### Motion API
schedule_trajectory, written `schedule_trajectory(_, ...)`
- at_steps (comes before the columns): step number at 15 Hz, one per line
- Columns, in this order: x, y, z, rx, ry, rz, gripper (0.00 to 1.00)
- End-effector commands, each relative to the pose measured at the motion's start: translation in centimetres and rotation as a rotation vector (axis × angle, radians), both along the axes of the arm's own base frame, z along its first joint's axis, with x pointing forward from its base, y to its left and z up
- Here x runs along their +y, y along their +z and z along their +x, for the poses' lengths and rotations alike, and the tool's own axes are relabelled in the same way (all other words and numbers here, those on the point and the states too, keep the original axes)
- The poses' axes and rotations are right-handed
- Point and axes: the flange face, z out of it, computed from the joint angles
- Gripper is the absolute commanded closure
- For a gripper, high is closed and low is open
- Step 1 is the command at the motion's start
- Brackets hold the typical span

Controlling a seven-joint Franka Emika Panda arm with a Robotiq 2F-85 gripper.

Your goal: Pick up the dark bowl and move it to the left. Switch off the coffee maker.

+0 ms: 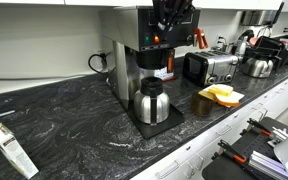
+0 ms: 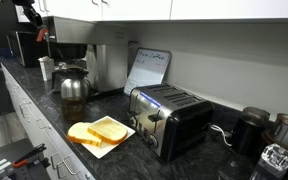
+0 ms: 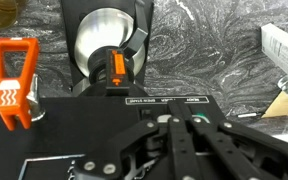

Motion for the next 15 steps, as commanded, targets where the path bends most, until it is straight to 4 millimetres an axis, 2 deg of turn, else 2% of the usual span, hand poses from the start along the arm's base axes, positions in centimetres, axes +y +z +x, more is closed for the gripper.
schedule_trajectory(1,-0.04,-0.43,0.83,-0.002,-0.011,0.013,1.00)
schedule_trajectory(15,0.22,-1.14,1.40,0.015,0.004,0.033,1.00)
